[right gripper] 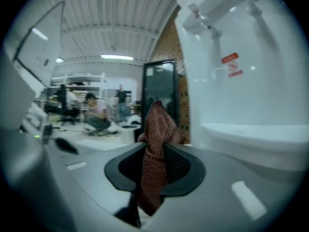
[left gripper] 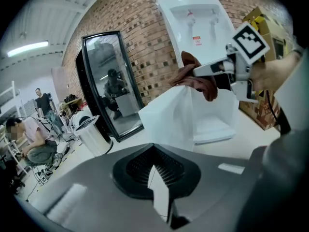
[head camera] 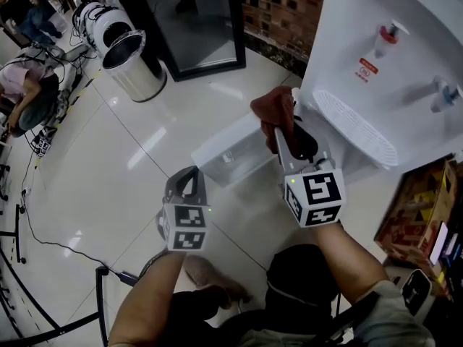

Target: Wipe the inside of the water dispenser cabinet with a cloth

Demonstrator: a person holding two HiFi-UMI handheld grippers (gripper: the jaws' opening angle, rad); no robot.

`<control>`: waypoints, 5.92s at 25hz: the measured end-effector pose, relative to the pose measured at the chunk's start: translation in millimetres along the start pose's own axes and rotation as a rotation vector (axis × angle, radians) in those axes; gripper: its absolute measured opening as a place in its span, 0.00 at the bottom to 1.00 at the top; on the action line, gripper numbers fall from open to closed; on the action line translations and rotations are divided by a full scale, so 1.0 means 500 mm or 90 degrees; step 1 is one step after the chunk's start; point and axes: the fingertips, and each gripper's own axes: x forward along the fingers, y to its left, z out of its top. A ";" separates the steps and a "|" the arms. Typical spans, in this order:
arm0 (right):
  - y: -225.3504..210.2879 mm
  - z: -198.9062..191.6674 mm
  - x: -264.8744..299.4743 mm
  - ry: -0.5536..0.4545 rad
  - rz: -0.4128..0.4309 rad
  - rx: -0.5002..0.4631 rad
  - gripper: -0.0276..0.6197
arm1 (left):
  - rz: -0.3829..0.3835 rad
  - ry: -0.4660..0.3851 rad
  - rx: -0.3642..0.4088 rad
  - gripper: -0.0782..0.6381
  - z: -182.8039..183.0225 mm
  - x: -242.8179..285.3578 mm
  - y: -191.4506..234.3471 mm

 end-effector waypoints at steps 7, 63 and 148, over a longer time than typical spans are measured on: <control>0.352 -0.094 -0.073 0.054 0.466 -0.146 0.20 | 0.005 -0.012 -0.022 0.11 0.002 0.001 0.012; -0.171 -0.362 0.110 0.186 -0.186 0.210 0.19 | 0.039 -0.011 -0.082 0.11 -0.008 0.027 0.040; -0.235 -0.236 0.064 -0.012 -0.220 0.203 0.19 | 0.034 -0.017 -0.130 0.11 -0.003 0.039 0.060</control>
